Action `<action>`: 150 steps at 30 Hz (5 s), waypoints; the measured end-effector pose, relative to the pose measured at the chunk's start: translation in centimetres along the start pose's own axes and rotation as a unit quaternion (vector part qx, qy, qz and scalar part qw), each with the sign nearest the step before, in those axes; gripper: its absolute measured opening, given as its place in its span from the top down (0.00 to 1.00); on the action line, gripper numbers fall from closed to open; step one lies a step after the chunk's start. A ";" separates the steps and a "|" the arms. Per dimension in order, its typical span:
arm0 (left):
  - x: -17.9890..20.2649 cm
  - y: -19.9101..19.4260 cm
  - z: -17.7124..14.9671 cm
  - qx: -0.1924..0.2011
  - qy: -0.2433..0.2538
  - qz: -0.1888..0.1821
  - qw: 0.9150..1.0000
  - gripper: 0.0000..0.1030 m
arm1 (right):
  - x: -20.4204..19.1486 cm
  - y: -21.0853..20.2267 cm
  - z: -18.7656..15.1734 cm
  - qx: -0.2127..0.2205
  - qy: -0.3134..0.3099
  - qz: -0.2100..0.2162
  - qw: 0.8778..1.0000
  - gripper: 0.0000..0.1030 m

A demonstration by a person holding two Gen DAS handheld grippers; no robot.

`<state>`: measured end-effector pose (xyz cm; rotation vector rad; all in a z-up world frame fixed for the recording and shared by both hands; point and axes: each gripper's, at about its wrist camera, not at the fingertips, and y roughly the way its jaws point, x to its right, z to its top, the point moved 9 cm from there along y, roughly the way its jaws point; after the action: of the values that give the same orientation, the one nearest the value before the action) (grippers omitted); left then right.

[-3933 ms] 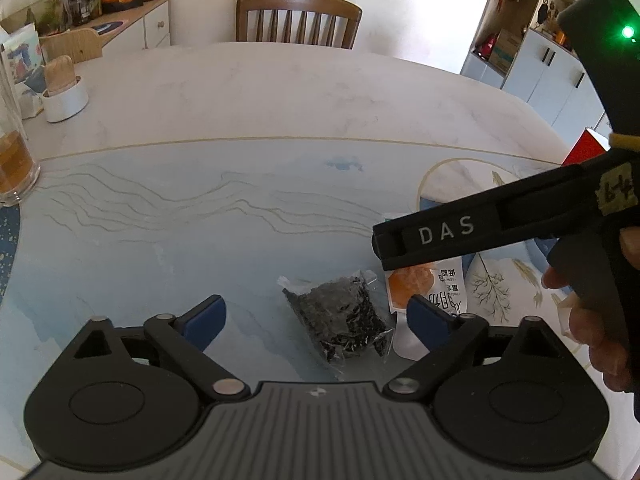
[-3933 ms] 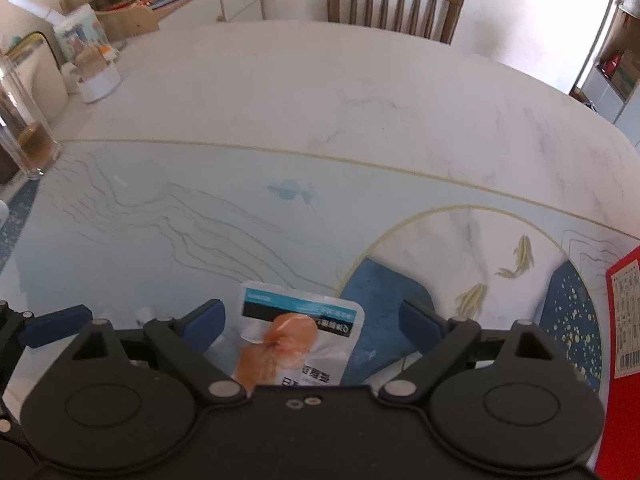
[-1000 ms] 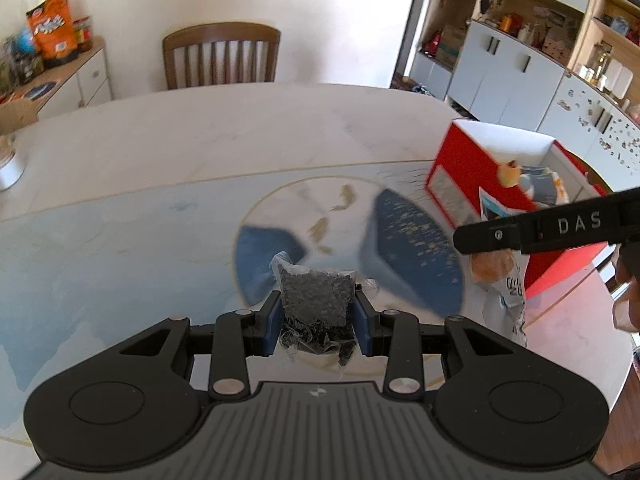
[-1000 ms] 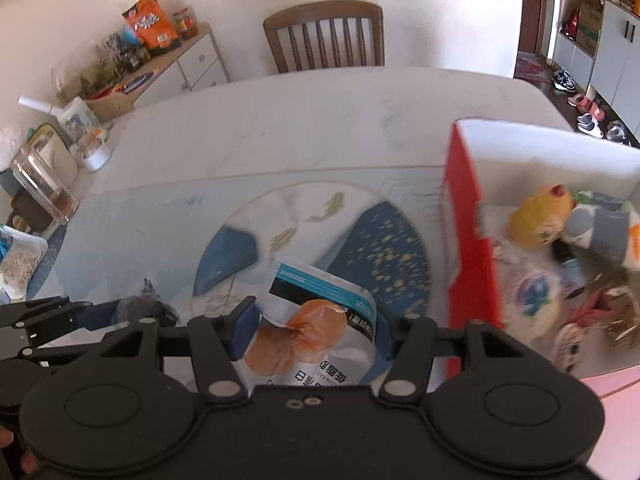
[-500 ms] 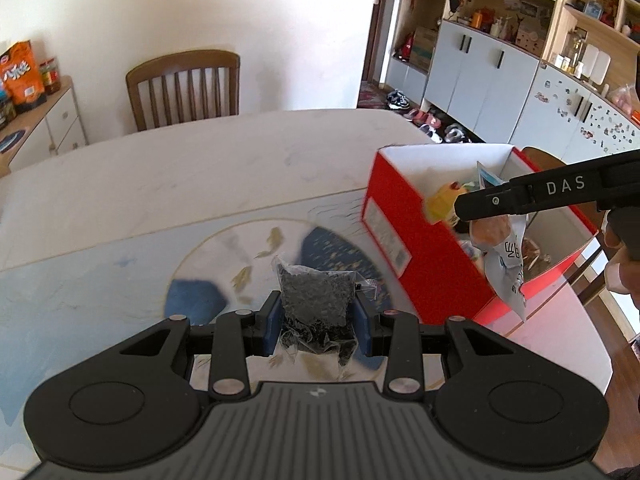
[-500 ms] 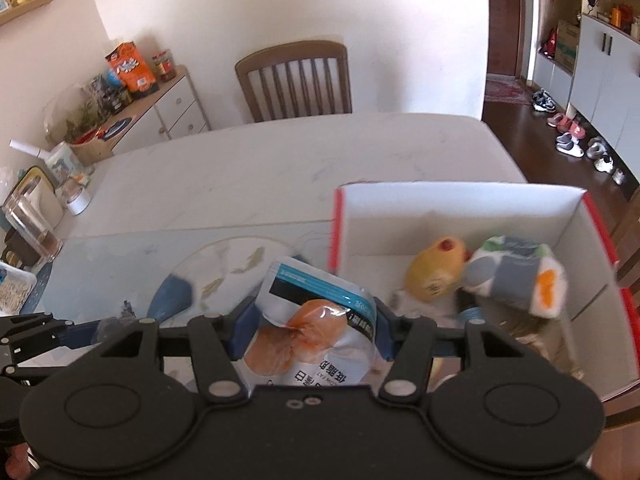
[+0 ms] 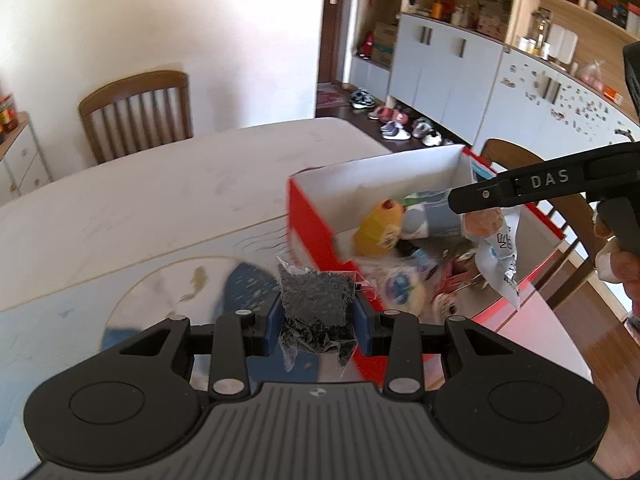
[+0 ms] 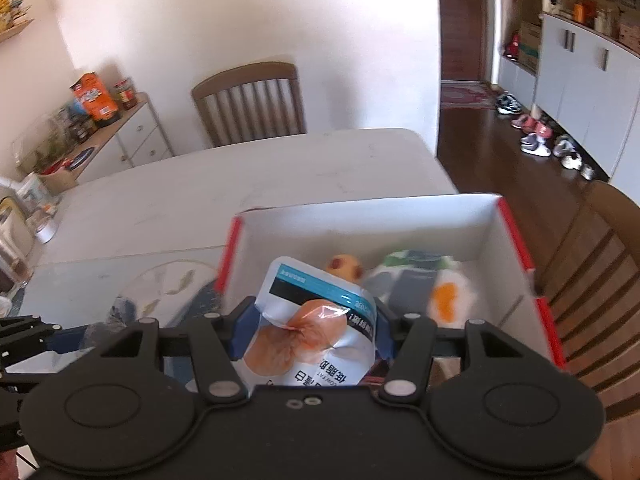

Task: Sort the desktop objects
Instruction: 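Carry the black bag and snack packet with both tools over the shoebox, then open the left tool to drop the black bag while the right tool releases the packet, then withdraw both open tools up from the shoebox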

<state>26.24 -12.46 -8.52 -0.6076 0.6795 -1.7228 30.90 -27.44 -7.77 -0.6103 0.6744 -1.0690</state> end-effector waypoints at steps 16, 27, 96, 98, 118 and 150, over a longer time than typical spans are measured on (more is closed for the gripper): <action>7.4 5.7 3.6 -0.018 0.069 -0.038 0.997 0.66 | 6.9 1.8 0.5 -0.003 0.018 -0.045 0.999 0.44; 9.5 10.5 2.5 -0.066 0.097 -0.045 0.992 0.66 | 8.1 5.3 -0.7 -0.035 -0.008 -0.058 0.998 0.44; 7.9 4.5 3.1 -0.027 0.032 -0.042 0.998 0.19 | 5.6 -0.6 -2.7 -0.020 -0.036 -0.002 0.999 0.28; 7.6 4.1 3.0 -0.024 0.031 -0.040 0.998 0.16 | 5.5 -0.9 -2.7 -0.016 -0.037 -0.001 0.999 0.27; 3.6 0.3 1.5 0.007 0.006 -0.014 1.000 0.01 | 3.1 -3.9 -4.0 0.027 -0.032 0.013 0.999 0.12; 2.8 -3.0 -1.4 0.023 0.072 -0.034 0.997 0.01 | -1.2 -7.4 -8.8 0.058 0.024 -0.025 0.998 0.02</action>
<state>22.63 -14.35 -7.24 -0.4821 0.7243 -1.8541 19.69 -30.03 -7.82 -0.5061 0.6366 -1.1644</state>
